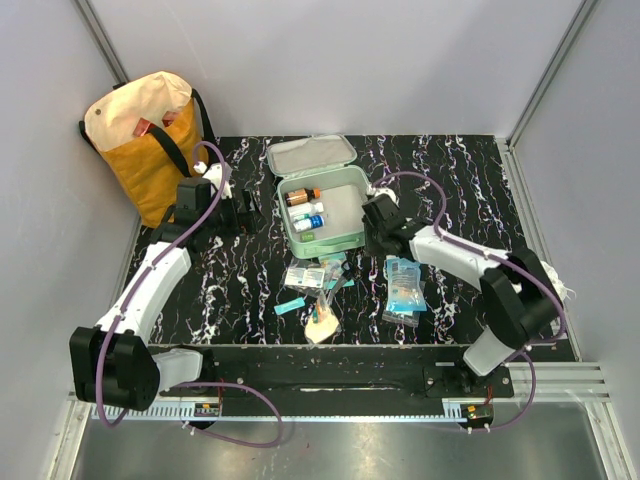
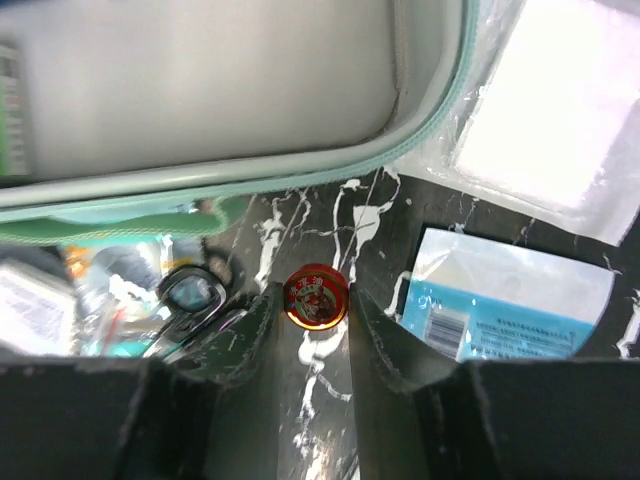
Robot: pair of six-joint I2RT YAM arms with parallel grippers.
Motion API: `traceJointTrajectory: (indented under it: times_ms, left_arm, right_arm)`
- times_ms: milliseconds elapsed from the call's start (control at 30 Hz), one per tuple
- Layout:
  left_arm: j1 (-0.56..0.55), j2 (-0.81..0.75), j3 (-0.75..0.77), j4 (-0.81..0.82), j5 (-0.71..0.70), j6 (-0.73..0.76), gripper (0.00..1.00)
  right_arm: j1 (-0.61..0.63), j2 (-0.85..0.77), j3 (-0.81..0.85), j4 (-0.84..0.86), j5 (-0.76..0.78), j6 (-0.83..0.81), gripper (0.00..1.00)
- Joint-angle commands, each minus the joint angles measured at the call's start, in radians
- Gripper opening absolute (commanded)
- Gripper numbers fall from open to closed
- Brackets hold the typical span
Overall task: Organize the medicine kit
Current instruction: Pick up the medical item at the center of the board, then place the medical item at the medicine box.
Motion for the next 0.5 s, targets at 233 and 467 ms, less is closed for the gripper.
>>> traceJointTrajectory:
  times_ms: [233,467]
  left_arm:
    - [0.000,-0.002,0.016,0.052,0.028,-0.002,0.99]
    - [0.002,-0.019,-0.002,0.054,0.022,-0.004,0.99]
  right_arm:
    - [-0.005,-0.096,0.235,-0.033,-0.096,0.006,0.33]
    - [-0.002,0.160,0.477,-0.025,-0.209,-0.001,0.33]
